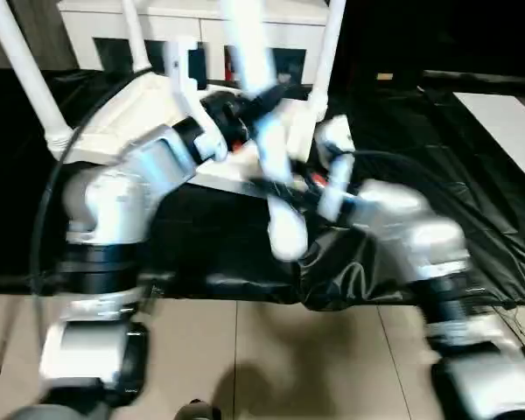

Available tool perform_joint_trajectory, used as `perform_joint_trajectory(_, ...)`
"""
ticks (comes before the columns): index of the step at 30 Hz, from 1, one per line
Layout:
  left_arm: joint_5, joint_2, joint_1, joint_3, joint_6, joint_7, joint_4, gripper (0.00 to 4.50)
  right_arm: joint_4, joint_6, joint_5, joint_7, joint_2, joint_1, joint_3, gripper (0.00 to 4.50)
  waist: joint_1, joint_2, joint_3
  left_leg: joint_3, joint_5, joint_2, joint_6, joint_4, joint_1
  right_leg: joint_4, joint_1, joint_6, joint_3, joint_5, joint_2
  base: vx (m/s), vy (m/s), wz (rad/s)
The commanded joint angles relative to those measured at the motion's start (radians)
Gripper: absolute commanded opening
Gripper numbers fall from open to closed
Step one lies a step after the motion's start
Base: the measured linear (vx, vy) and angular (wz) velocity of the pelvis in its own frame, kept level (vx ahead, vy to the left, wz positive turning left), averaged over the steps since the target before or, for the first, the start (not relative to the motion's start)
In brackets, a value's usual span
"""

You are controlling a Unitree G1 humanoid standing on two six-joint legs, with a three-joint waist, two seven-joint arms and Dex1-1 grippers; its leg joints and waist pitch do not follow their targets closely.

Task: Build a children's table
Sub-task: Move to table

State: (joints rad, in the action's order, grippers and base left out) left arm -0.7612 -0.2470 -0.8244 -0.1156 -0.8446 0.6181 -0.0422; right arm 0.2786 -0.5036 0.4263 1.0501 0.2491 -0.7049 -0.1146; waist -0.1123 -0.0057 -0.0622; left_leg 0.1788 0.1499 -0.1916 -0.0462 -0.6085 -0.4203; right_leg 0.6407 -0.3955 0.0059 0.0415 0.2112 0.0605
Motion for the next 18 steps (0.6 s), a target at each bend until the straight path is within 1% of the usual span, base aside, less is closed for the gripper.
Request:
perform_joint_trajectory(1,-0.023,-0.019,0.002,0.021,-0.021,0.058,0.029,1.75,-0.030,-0.051,0.027,0.070,0.032,0.008,-0.028,3.49,0.000,0.000,0.077,-0.011,0.170,-0.033,-0.014,0.069,0.041,-0.068,0.044,-0.216,-0.037,0.037,0.072,0.000,0.000,0.00)
perform_joint_trajectory(2,-0.029,-0.023,0.000,0.018,-0.026,0.067,0.027,1.75,-0.035,-0.065,0.033,0.096,0.048,0.010,-0.038,3.53,-0.002,0.001,0.077,-0.010,0.173,-0.034,-0.014,0.069,0.041,-0.070,0.044,-0.218,-0.038,0.053,0.073,0.000,0.000,0.00)
perform_joint_trajectory(3,-0.033,-0.025,-0.001,0.017,-0.029,0.072,0.026,1.75,-0.038,-0.073,0.037,0.112,0.057,0.011,-0.045,3.56,-0.001,-0.002,0.075,-0.011,0.180,-0.033,-0.017,0.069,0.040,-0.071,0.045,-0.218,-0.037,0.072,0.071,0.000,0.000,0.00)
perform_joint_trajectory(4,-0.041,-0.029,-0.005,0.010,-0.036,0.085,0.023,1.75,-0.044,-0.089,0.041,0.143,0.077,0.013,-0.057,3.56,-0.002,0.000,0.075,-0.011,0.187,-0.034,-0.022,0.069,0.042,-0.072,0.043,-0.213,-0.037,0.091,0.072,0.000,0.000,0.00)
perform_joint_trajectory(5,-0.057,-0.034,-0.009,0.001,-0.044,0.101,0.022,1.75,-0.049,-0.114,0.049,0.175,0.096,0.013,-0.067,3.56,-0.002,-0.001,0.074,-0.011,0.193,-0.034,-0.023,0.070,0.042,-0.074,0.044,-0.211,-0.037,0.102,0.071,0.000,0.000,0.00)
perform_joint_trajectory(7,-0.073,-0.039,-0.007,-0.003,-0.050,0.117,0.028,1.75,-0.051,-0.138,0.063,0.192,0.104,0.011,-0.069,3.26,-0.002,-0.004,0.074,-0.011,0.196,-0.035,-0.024,0.070,0.042,-0.074,0.042,-0.209,-0.038,0.119,0.072,0.000,0.000,0.00)
perform_joint_trajectory(9,-0.093,-0.047,-0.004,-0.008,-0.059,0.135,0.039,1.75,-0.054,-0.172,0.081,0.214,0.113,0.006,-0.070,3.19,-0.002,-0.006,0.075,-0.012,0.191,-0.035,-0.024,0.068,0.042,-0.073,0.042,-0.213,-0.037,0.125,0.073,0.000,0.000,0.00)
perform_joint_trajectory(10,-0.097,-0.052,-0.002,-0.008,-0.060,0.141,0.042,1.75,-0.055,-0.183,0.086,0.222,0.115,0.004,-0.070,3.00,-0.003,-0.005,0.075,-0.012,0.189,-0.036,-0.025,0.069,0.042,-0.072,0.041,-0.214,-0.037,0.124,0.073,0.000,0.000,0.00)
perform_joint_trajectory(11,-0.099,-0.054,-0.001,-0.009,-0.061,0.143,0.043,1.75,-0.056,-0.193,0.091,0.229,0.116,0.001,-0.071,2.87,-0.004,-0.006,0.076,-0.012,0.183,-0.036,-0.023,0.067,0.042,-0.072,0.041,-0.217,-0.037,0.118,0.074,0.000,0.000,0.00)
perform_joint_trajectory(14,-0.102,-0.055,0.000,-0.014,-0.061,0.145,0.043,1.75,-0.061,-0.207,0.099,0.240,0.116,-0.002,-0.074,2.67,-0.005,-0.004,0.077,-0.011,0.175,-0.036,-0.023,0.067,0.042,-0.070,0.040,-0.219,-0.037,0.104,0.073,0.000,0.000,0.00)
perform_joint_trajectory(15,-0.102,-0.055,0.000,-0.014,-0.061,0.145,0.043,1.75,-0.061,-0.208,0.100,0.240,0.116,-0.002,-0.074,2.56,-0.005,-0.005,0.077,-0.011,0.172,-0.036,-0.023,0.067,0.042,-0.070,0.041,-0.219,-0.037,0.100,0.072,0.000,0.000,0.00)
perform_joint_trajectory(18,-0.110,-0.055,-0.004,-0.020,-0.061,0.146,0.036,1.75,-0.076,-0.223,0.107,0.250,0.115,0.003,-0.078,2.29,-0.006,-0.002,0.078,-0.012,0.172,-0.036,-0.027,0.067,0.042,-0.068,0.040,-0.219,-0.036,0.096,0.073,0.000,0.000,0.00)
